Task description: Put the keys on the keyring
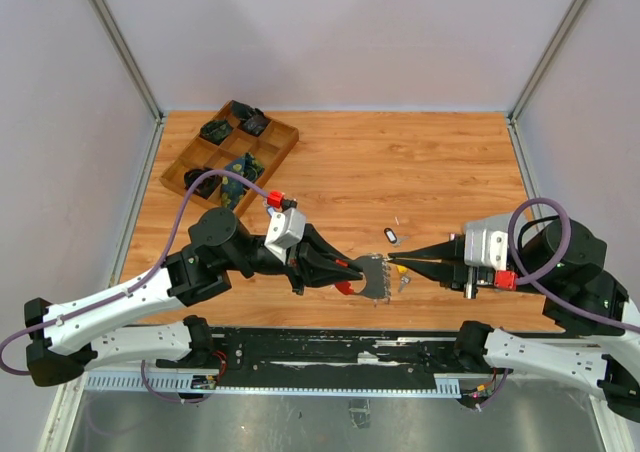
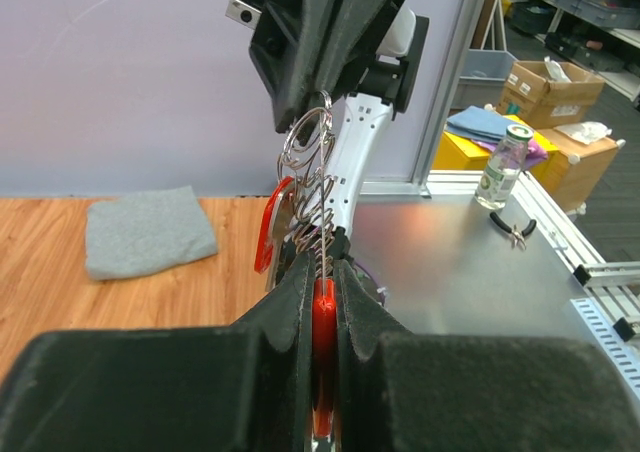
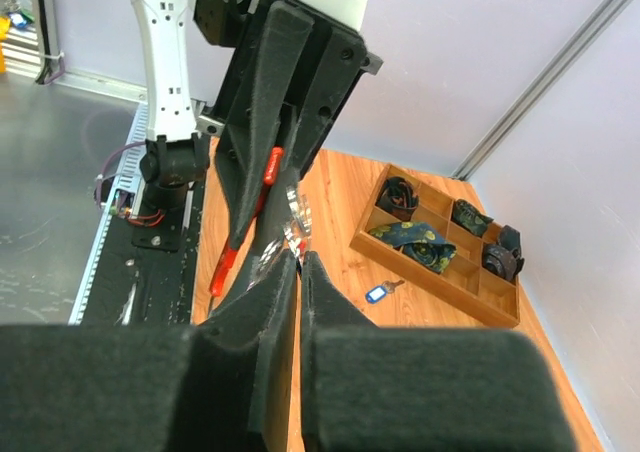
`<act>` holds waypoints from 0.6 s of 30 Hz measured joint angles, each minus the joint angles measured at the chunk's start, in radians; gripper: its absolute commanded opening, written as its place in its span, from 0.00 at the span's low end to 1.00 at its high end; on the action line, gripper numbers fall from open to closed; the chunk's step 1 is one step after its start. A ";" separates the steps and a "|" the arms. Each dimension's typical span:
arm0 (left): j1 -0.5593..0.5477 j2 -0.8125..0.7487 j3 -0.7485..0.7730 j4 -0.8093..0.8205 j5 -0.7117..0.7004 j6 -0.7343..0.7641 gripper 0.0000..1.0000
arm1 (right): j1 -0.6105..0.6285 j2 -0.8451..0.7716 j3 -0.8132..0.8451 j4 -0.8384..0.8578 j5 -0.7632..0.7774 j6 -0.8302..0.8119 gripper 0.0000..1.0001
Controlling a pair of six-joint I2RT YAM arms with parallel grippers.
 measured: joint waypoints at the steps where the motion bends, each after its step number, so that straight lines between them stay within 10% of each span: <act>1: 0.000 0.000 0.000 0.000 0.000 0.000 0.03 | 0.000 0.000 0.006 -0.012 -0.004 0.001 0.01; 10: 0.000 -0.001 -0.003 0.009 -0.012 -0.014 0.08 | 0.000 0.048 0.102 -0.140 -0.011 0.001 0.01; 18: 0.000 0.001 -0.006 0.011 -0.016 -0.018 0.34 | 0.000 0.074 0.143 -0.196 -0.006 0.018 0.00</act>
